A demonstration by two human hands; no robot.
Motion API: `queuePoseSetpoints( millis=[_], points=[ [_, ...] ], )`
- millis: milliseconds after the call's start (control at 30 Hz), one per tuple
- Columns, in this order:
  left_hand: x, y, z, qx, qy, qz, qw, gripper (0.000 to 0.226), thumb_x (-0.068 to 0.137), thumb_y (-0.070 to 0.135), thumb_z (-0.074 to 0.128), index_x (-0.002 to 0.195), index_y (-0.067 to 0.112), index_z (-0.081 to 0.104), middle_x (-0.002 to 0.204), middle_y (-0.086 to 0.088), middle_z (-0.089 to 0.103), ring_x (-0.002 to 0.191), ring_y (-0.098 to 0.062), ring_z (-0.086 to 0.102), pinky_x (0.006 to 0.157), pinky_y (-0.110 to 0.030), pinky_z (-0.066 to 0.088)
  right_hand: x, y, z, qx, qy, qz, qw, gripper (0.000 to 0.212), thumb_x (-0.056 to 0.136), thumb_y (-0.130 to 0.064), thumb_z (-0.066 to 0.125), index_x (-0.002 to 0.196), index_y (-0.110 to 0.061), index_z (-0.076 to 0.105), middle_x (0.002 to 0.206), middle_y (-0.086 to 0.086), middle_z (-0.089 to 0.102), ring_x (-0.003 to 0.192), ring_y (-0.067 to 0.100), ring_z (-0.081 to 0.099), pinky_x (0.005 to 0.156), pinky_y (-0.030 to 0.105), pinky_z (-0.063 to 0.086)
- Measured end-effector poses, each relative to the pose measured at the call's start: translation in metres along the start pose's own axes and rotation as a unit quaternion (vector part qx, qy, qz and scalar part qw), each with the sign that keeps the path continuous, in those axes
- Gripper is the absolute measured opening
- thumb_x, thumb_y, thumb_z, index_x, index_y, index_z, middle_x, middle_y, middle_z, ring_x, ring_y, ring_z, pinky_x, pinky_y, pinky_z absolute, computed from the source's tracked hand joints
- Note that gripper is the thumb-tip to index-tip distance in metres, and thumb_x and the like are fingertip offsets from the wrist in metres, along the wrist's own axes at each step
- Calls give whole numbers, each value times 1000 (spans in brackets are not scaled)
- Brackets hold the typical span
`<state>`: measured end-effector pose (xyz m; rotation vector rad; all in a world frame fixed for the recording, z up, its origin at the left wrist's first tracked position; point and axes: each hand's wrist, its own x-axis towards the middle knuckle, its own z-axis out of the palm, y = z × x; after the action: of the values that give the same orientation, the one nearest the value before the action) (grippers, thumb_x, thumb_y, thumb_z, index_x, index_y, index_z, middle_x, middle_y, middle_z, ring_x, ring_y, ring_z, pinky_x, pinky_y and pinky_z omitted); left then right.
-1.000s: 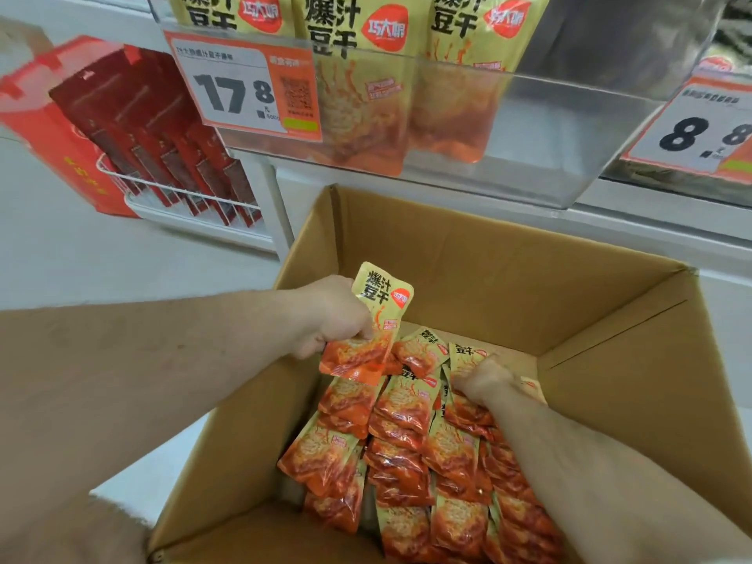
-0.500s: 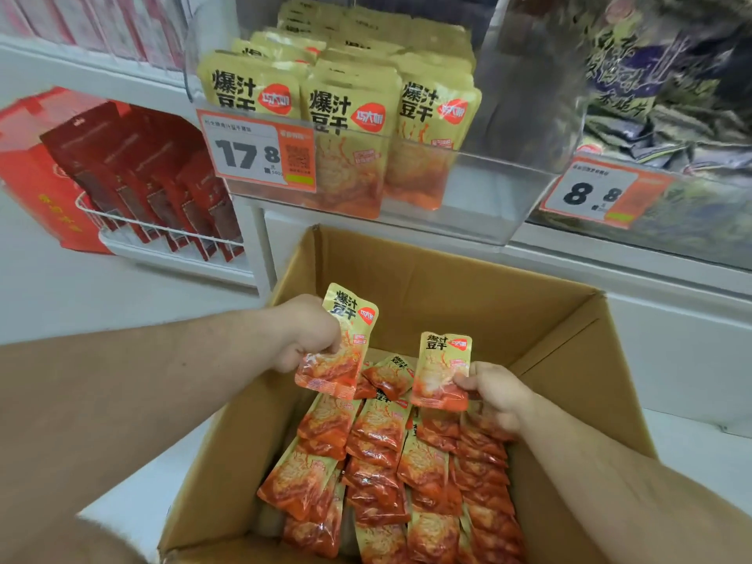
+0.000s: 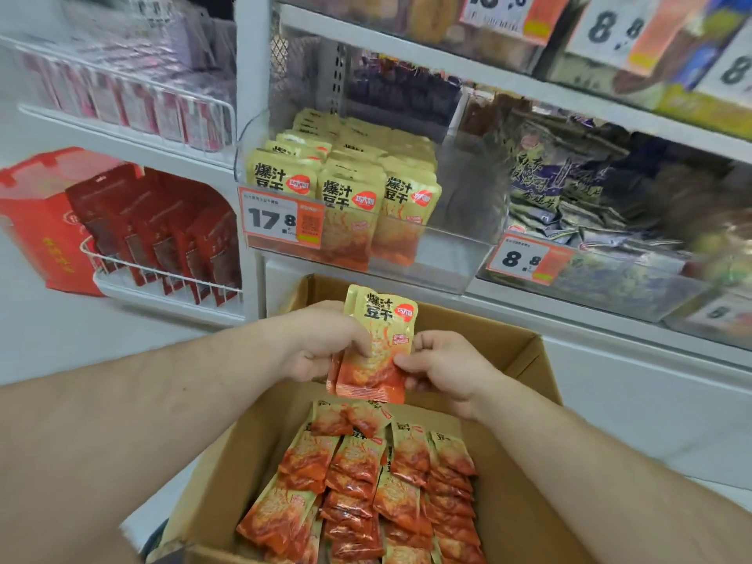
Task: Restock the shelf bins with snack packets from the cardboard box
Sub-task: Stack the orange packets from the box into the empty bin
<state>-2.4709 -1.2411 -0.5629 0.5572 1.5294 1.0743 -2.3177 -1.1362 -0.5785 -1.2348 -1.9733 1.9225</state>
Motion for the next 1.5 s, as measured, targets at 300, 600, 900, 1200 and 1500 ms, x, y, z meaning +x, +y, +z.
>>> queuePoseSetpoints(
  millis=[300, 600, 900, 1200, 1500],
  points=[
    [-8, 21, -4, 61, -4, 111, 992, 42, 89, -14, 57, 117, 16, 63, 111, -6, 74, 112, -27, 66, 104, -49, 47, -20, -40, 6, -18, 78, -95, 992, 31, 81, -3, 76, 106, -7, 57, 79, 6, 69, 56, 15, 61, 48, 23, 44],
    [-18, 42, -4, 120, -64, 164, 977, 46, 92, -11, 57, 125, 21, 49, 118, -4, 68, 113, -18, 63, 101, -38, 49, -22, -67, -11, -47, 29, -121, 991, 18, 82, -4, 76, 91, -16, 68, 69, -9, 71, 52, 0, 58, 50, 19, 41],
    [-8, 63, -8, 225, 196, 330, 896, 45, 83, 15, 72, 119, 27, 48, 123, 5, 47, 112, -9, 51, 97, -26, 44, -23, -129, -35, -6, 169, -217, 961, 21, 81, 8, 71, 84, -12, 65, 71, -2, 71, 46, -1, 57, 45, 15, 42],
    [1, 60, -13, 390, 290, 344, 804, 38, 83, 18, 63, 118, 27, 49, 117, 10, 31, 123, -18, 26, 107, -36, 30, 32, -170, -61, -106, 220, -197, 949, 27, 74, 2, 81, 90, -16, 69, 91, 1, 73, 88, 18, 70, 84, 35, 56],
    [5, 56, -14, 416, 286, 332, 797, 44, 82, 16, 61, 123, 29, 50, 115, 14, 28, 124, -17, 24, 105, -35, 26, 81, -154, -47, -312, 204, -71, 925, 24, 64, -12, 87, 77, -4, 69, 67, 12, 68, 60, 23, 64, 63, 40, 59]
  ],
)
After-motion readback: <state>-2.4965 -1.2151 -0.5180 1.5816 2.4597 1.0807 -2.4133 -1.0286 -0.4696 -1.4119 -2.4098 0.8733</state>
